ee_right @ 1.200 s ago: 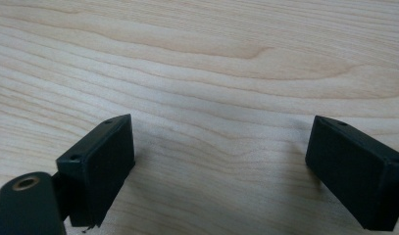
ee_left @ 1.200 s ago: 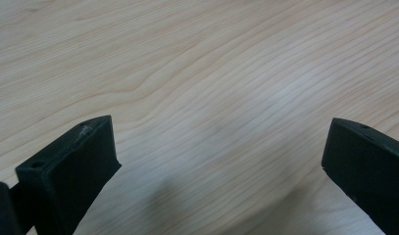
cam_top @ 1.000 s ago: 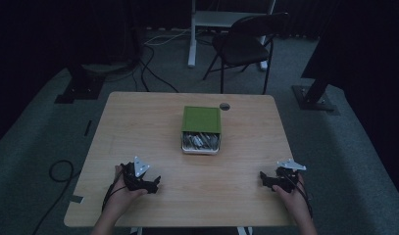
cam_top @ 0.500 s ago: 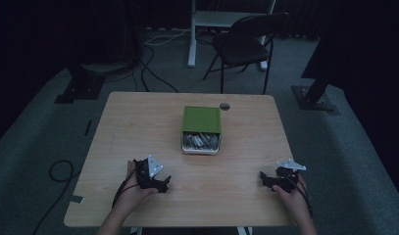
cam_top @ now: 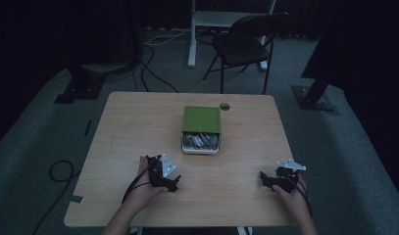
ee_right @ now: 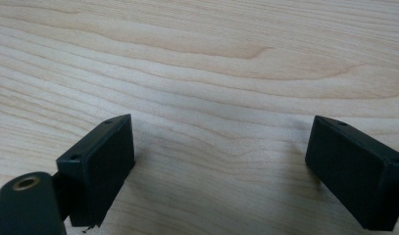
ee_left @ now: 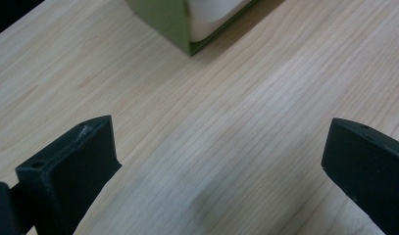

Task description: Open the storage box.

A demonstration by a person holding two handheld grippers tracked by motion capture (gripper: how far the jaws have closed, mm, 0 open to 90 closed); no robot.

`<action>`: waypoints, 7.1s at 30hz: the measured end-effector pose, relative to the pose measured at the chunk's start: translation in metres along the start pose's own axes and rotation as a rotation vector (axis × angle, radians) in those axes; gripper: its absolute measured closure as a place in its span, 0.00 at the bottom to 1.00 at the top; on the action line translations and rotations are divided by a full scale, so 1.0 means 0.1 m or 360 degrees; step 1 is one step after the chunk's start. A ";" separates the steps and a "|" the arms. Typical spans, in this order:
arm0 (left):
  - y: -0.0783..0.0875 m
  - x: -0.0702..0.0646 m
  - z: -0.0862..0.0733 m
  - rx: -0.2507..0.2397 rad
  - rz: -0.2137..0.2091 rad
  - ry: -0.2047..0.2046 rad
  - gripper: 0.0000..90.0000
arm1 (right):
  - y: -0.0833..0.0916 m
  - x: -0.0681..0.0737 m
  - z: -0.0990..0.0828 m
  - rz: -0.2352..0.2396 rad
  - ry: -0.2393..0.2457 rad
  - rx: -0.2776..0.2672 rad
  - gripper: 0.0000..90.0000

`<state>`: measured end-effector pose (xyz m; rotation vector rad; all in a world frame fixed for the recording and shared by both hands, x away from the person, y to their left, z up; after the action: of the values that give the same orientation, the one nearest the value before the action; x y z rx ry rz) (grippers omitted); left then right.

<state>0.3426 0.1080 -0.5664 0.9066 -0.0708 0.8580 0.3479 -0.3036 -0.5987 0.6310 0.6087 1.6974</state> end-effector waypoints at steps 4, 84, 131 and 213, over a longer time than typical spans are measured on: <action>-0.03 -0.04 0.06 0.0003 -0.0003 -0.0052 0.03 | 0.00 0.00 0.00 0.0000 0.0001 0.0000 0.12; -0.62 -0.12 0.62 -0.0062 0.0516 -0.1180 0.75 | 0.00 0.00 0.00 0.0000 0.0000 0.0000 0.12; -0.48 -0.29 0.59 0.0010 0.0539 -0.1277 0.79 | 0.00 0.00 0.00 0.0000 -0.0001 0.0000 0.12; -0.04 -0.73 0.29 -0.0033 0.0509 -0.1279 0.79 | 0.00 0.00 0.00 -0.0001 -0.0002 0.0000 0.12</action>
<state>0.3040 0.0401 -0.5793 1.1932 -0.9389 0.7332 0.3478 -0.3036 -0.5987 0.6317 0.6082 1.6967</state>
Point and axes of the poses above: each handheld gripper's, and its own axes: y roughly backward along the jaws, z roughly out of its top, x roughly to its left, the point moved 5 cm from there along -y, roughly forward along the jaws, and after that the axes turned 6 degrees about -y, right-handed, at the moved point
